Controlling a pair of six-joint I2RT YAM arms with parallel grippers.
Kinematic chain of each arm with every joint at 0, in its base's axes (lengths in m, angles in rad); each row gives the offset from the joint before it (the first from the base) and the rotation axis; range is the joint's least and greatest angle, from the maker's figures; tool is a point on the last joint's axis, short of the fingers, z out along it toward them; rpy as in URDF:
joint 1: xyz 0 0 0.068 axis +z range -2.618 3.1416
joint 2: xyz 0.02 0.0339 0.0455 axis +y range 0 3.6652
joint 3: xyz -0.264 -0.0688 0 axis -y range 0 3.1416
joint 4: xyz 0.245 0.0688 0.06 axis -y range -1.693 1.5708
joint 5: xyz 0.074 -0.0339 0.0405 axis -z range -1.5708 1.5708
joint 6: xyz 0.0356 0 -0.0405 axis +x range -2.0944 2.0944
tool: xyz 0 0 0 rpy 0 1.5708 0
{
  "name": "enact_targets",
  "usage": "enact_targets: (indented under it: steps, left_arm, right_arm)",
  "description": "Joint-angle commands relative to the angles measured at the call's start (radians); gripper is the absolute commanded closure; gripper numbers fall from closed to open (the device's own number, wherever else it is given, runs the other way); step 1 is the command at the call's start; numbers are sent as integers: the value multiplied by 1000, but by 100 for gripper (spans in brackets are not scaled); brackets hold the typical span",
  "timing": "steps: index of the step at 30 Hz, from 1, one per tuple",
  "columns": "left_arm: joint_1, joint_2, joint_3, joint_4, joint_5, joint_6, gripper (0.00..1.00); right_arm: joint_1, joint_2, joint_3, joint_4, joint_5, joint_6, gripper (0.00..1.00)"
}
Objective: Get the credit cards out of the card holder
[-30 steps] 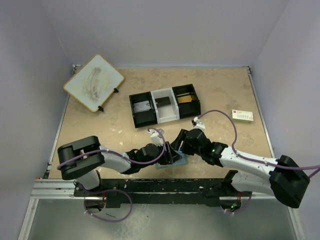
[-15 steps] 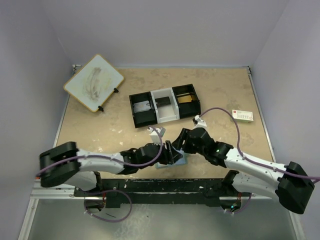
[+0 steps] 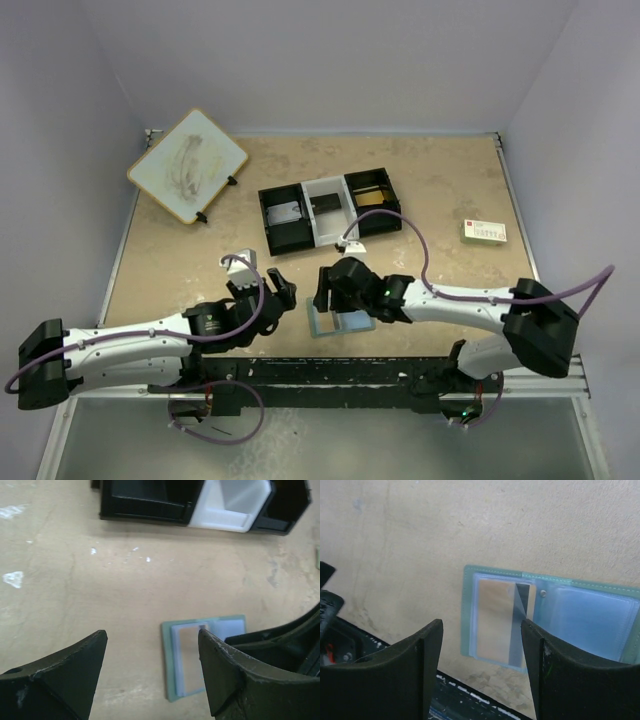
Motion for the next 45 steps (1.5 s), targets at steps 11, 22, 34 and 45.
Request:
enact_targets:
  steps: [11, 22, 34, 45]
  left_arm:
    - [13, -47, -5, -180, -108, -99, 28]
    - [13, -31, 2, -165, -86, -85, 28]
    - [13, -10, 3, -49, 25, 14, 30]
    - [11, -36, -172, 448, 337, 121, 38]
  right_arm:
    - [45, 199, 158, -119, 87, -28, 34]
    - [49, 319, 202, -187, 117, 8, 41]
    - [7, 203, 39, 105, -92, -3, 51]
    - [-80, 154, -87, 273, -209, 11, 53]
